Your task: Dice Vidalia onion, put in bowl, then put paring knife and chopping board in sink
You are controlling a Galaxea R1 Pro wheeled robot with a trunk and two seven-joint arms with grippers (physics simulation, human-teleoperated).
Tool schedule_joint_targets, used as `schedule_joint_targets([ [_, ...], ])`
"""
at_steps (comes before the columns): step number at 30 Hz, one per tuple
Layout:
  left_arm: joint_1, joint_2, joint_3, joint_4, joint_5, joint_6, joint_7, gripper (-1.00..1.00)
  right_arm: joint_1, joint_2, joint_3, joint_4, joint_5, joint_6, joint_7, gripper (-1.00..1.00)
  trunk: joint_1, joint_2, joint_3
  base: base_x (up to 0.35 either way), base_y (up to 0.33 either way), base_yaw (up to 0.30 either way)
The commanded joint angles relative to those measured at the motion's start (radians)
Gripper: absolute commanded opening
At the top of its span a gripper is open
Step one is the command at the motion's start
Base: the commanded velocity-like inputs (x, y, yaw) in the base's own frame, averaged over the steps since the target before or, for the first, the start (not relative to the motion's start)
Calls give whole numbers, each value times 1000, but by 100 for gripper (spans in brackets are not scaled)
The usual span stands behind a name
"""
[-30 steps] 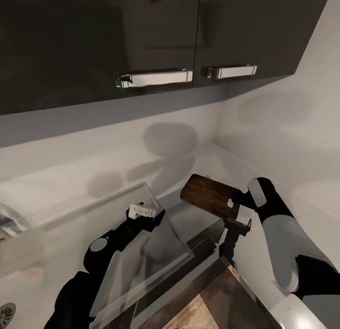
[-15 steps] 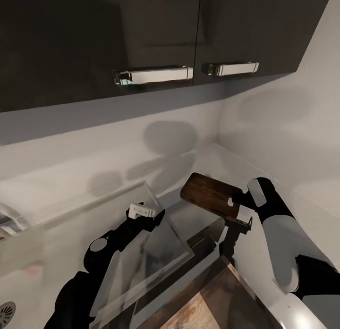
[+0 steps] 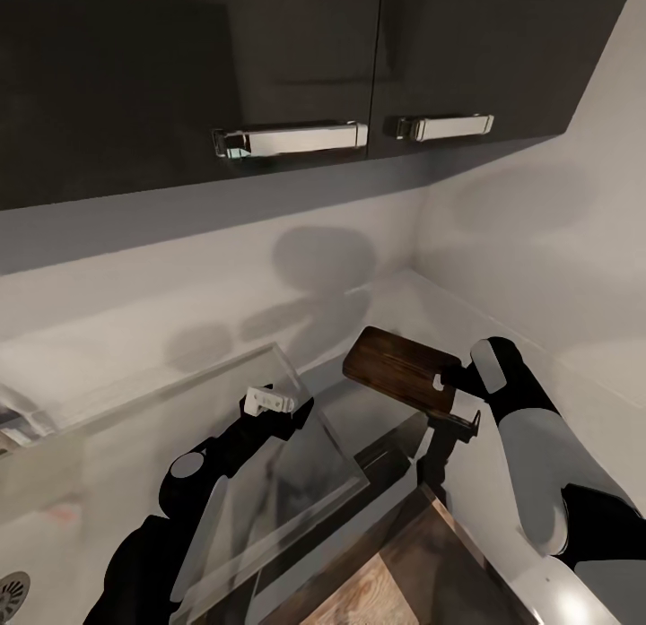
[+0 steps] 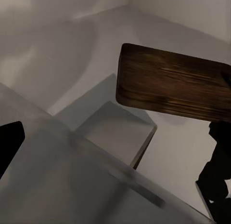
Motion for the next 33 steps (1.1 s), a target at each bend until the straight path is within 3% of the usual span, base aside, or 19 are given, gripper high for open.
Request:
schedule_joint_targets([
  [1,-1,-1,1,-1,3,7,-3,100,-1,0,0,-1,-11,2,-9,100,1,-2,-2,0,0,0],
  [19,-1,-1,1,-1,3,8,-3,100,-1,0,0,-1,-11,2,-9,100,1,-2,-24,0,0,0],
  [31,-1,-1,1,-1,3,7,-3,100,-1,0,-1,-1,-11,2,-9,100,1,-2,-26,0,0,0],
  [32,-1,-1,1,-1,3,7,-3,100,-1,0,-1,-1,-11,2,-9,-100,1,-2,-26,0,0,0],
  [33,-1,-1,1,-1,3,7,-3,100,-1,0,-1,-1,-11,2,-9,-100,1,-2,-26,0,0,0],
])
